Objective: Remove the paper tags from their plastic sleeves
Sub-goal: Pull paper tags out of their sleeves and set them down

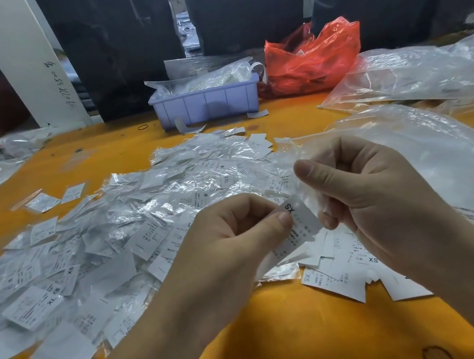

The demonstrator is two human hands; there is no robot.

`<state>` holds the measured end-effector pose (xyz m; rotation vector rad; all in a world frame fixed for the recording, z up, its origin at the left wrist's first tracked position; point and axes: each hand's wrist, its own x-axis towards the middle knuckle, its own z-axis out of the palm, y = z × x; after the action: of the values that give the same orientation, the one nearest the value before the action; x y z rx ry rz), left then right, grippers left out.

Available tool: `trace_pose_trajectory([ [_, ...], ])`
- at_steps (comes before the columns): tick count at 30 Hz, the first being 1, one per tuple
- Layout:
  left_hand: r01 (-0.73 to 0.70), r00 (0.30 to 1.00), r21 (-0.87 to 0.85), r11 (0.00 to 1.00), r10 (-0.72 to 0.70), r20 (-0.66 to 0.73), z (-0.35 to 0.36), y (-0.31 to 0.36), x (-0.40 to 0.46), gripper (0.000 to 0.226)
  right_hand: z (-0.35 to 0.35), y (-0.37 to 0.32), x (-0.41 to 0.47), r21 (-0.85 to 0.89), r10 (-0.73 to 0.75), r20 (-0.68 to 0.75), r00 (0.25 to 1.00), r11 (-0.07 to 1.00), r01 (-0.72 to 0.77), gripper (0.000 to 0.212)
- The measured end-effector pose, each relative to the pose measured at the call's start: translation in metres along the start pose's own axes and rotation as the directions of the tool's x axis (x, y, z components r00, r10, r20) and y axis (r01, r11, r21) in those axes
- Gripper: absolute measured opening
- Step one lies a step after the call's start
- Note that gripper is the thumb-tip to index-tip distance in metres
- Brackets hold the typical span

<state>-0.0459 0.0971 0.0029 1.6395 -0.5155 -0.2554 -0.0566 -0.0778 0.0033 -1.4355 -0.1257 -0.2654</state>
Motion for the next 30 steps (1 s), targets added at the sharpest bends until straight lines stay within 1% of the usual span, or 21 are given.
trace_pose_trajectory([
  [7,0.024,0.999,-0.036,0.999,-0.023,0.025,-0.0021,0.0012,-0.0004,0.012,0.0003,-0.0023,-0.0002,0.035,0.013,-0.015,1.000,0.999,-0.012,0.028],
  [11,0.021,0.998,-0.011,1.000,-0.021,0.051,-0.0007,0.0003,-0.0010,0.012,-0.0026,-0.0044,0.0012,0.059,0.014,-0.064,0.998,0.998,-0.010,0.021],
  [13,0.022,0.998,-0.013,1.000,-0.022,0.050,-0.0001,-0.0001,-0.0012,0.012,-0.0035,-0.0050,0.0015,0.066,0.023,-0.064,0.998,0.998,-0.019,0.020],
  [19,0.037,0.999,-0.005,0.999,-0.037,-0.005,-0.0029,0.0002,-0.0002,0.012,-0.0010,-0.0048,-0.0022,-0.028,0.096,0.040,0.995,0.995,-0.095,0.031],
  [21,0.037,0.999,-0.006,0.999,-0.037,-0.035,-0.0044,-0.0001,0.0001,0.013,-0.0007,-0.0045,-0.0029,-0.027,0.113,0.079,0.990,0.993,-0.111,0.029],
  [25,0.052,0.996,-0.014,0.999,-0.053,-0.074,-0.0065,0.0008,0.0000,0.016,-0.0041,-0.0058,-0.0017,-0.054,0.146,0.129,0.981,0.989,-0.140,0.037],
  [30,0.074,0.991,-0.092,0.993,-0.084,-0.106,-0.0093,0.0025,0.0000,0.013,-0.0039,-0.0092,-0.0024,-0.132,0.192,0.255,0.948,0.978,-0.163,0.027],
])
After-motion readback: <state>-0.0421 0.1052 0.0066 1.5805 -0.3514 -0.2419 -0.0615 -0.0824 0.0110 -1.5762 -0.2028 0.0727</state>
